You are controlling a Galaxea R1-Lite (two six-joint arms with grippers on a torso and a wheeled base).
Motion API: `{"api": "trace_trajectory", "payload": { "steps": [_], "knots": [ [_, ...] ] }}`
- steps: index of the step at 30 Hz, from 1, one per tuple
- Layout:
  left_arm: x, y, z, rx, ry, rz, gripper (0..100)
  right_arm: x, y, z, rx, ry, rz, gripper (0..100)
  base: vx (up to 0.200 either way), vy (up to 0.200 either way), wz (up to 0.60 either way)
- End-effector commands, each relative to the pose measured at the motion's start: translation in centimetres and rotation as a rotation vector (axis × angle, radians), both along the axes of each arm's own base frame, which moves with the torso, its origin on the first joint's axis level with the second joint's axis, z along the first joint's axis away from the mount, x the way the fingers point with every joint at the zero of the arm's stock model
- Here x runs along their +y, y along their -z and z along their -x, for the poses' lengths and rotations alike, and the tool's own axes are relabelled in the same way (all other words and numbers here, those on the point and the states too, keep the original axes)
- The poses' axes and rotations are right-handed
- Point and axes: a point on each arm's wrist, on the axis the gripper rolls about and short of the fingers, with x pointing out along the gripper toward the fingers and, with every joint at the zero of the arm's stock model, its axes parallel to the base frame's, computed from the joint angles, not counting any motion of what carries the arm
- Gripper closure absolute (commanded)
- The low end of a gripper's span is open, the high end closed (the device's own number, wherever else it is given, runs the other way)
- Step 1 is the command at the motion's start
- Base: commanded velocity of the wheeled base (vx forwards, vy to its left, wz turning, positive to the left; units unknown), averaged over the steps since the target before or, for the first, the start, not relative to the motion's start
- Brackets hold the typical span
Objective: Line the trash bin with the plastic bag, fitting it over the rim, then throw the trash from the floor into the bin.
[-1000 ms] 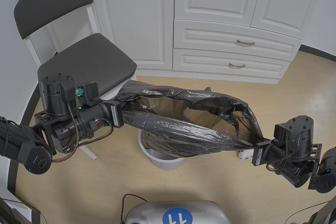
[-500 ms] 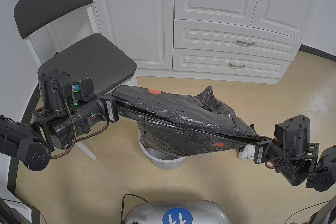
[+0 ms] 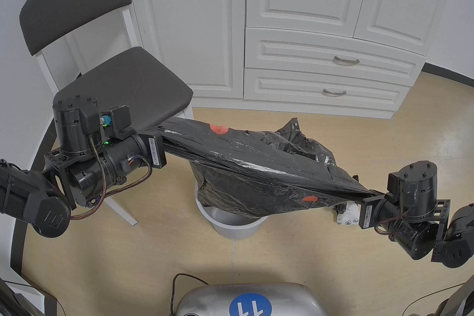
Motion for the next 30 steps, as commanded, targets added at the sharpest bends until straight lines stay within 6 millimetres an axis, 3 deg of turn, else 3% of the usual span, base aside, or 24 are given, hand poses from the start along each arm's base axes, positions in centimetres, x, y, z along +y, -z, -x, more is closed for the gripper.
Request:
{"api": "trace_trajectory", "payload": {
  "steps": [1, 14, 22, 30],
  "knots": [
    [0.3, -0.1, -0.3, -0.005, -0.018, 0.002, 100, -0.3, -0.1, -0.1, -0.003, 0.016, 0.005, 100, 0.000, 0.000, 0.00],
    [-0.5, -0.2, 0.1, -0.047, 0.018, 0.015, 100, -0.2, -1.1, 0.2, -0.082, -0.006, -0.049, 100, 0.000, 0.000, 0.00],
    [-1.6, 0.9, 1.4, -0.182, 0.176, 0.074, 100, -0.8, -2.2, 1.8, -0.235, -0.201, -0.139, 100, 0.000, 0.000, 0.00],
    [-3.6, 1.6, 2.6, -0.294, 0.305, 0.137, 100, -0.5, -2.7, 1.9, -0.302, -0.263, -0.189, 100, 0.000, 0.000, 0.00]
  ]
}}
